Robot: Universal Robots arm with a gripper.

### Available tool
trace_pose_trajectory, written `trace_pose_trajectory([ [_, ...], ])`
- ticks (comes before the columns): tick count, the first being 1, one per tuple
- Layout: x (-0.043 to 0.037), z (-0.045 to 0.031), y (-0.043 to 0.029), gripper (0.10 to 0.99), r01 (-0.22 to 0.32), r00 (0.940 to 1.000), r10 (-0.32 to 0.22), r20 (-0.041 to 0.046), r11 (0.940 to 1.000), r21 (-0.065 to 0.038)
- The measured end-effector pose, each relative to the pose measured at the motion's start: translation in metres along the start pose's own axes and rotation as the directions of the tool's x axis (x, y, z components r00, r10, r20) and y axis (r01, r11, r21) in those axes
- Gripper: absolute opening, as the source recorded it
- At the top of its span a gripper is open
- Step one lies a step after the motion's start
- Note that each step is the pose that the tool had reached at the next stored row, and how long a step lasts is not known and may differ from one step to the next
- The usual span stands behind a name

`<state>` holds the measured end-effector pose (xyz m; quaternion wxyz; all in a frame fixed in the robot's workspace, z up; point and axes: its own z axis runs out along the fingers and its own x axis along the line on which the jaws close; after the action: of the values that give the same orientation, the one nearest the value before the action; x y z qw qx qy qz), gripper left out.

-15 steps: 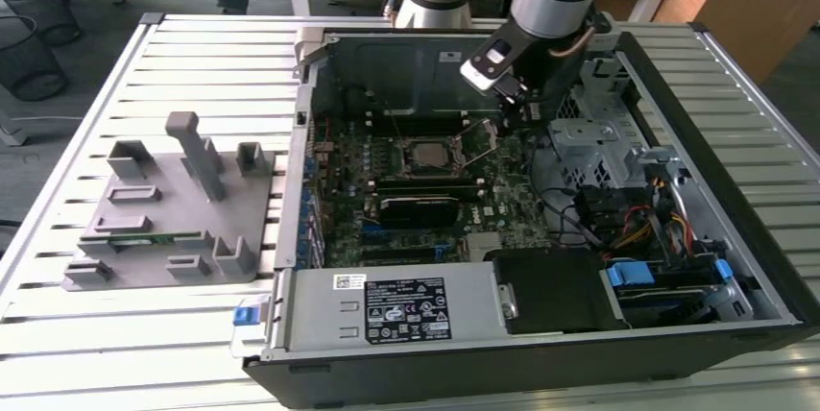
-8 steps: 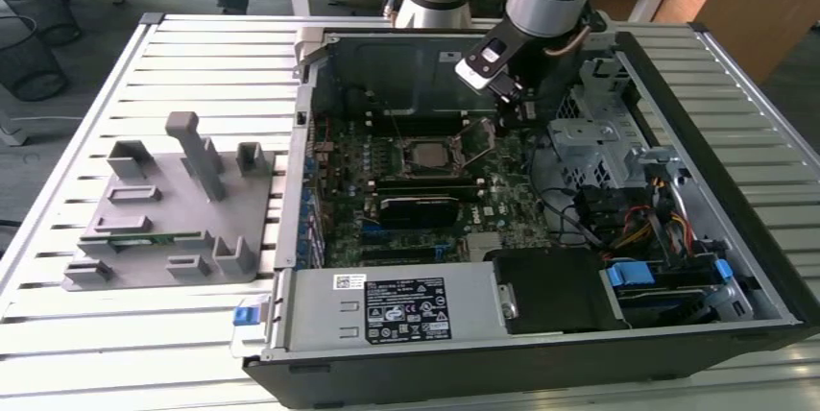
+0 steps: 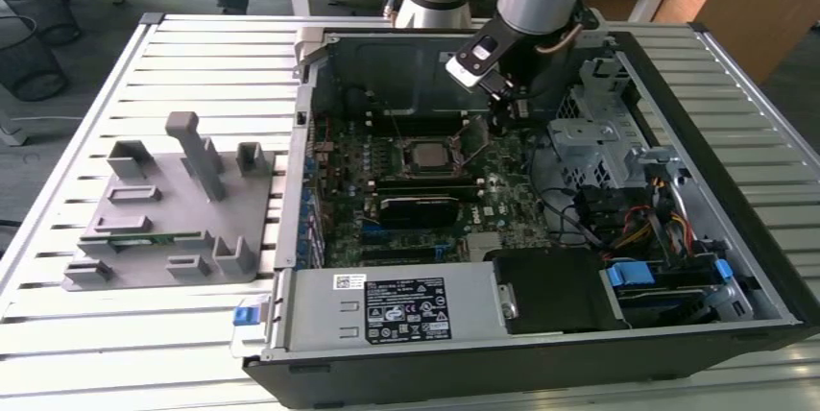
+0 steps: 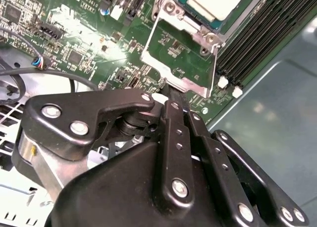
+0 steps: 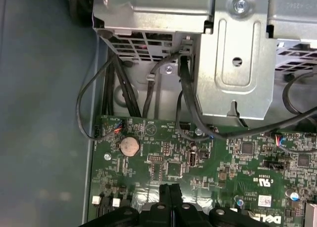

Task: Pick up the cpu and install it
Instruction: 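Close the cpu cover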

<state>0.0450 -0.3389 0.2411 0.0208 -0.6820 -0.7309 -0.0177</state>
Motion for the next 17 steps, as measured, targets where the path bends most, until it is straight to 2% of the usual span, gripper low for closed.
trace_pose_trajectory([
  [5,0.0004,0.0001,-0.0053,0.106,0.000,1.0000,0.000,-0.0001,1.0000,0.000],
  [17,0.0009,0.0001,-0.0115,0.106,0.000,1.0000,0.000,-0.0001,1.0000,0.000],
])
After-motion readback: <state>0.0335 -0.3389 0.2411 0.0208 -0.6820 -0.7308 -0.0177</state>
